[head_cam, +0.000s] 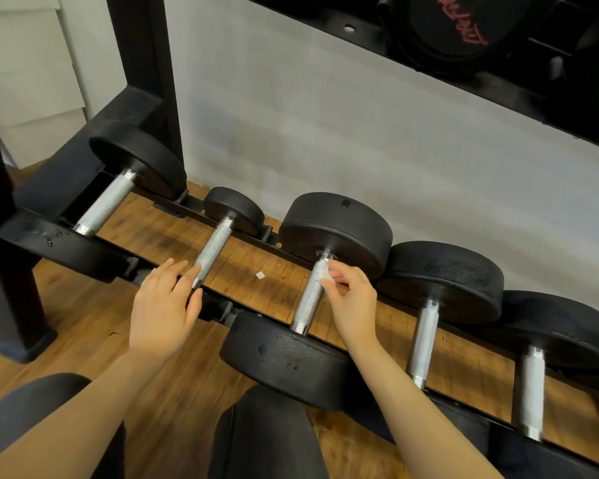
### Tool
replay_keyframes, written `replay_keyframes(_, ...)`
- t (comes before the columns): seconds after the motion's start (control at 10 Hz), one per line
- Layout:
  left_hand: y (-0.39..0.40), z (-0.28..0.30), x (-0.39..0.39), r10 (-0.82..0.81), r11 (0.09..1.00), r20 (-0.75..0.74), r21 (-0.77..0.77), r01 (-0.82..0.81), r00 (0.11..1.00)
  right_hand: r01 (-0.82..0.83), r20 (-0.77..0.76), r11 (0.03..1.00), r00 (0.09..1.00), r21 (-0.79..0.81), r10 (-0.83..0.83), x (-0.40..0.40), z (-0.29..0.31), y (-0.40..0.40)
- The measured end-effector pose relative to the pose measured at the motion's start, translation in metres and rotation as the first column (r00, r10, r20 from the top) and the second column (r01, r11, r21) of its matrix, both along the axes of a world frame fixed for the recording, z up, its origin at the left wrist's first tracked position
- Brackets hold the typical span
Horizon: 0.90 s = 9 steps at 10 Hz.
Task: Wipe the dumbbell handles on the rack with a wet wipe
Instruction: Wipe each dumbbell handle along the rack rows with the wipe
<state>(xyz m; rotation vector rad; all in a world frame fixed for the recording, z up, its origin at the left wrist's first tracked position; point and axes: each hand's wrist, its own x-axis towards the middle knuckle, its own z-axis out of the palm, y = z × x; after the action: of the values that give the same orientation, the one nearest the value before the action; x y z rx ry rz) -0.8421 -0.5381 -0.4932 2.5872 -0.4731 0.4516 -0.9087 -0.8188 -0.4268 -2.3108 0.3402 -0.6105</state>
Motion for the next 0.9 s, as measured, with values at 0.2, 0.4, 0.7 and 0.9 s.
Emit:
replay_keyframes(0.2,0.0000,0.0011,0.0004,-0.001,1.000,0.001,0.013,0.001,1.000,-0.025,-0.008,0.944,1.000,-0.328,0.023,0.0000,-0.0036,-0.0018)
replay_keyframes(0.4,0.0002,0.0020,0.0003,-0.005,1.000,0.001,0.015,0.005,1.000,-0.118,-0.079,0.914,0.992,-0.388,0.094,-0.0020,-0.0040,-0.0038)
replay_keyframes(0.7,0.0004,0.0019,0.0003,-0.003,1.000,0.001,0.010,0.003,1.000,-0.097,-0.034,0.986,0.995,-0.137,0.093,-0.0055,0.0009,-0.0033)
replay_keyframes(0.9,0.0004,0.0042,-0.0008,0.002,1.000,-0.015,0.026,-0.002,1.000,-0.048,0.003,0.996,0.999,-0.080,0.048,-0.0055,0.0013,0.0009)
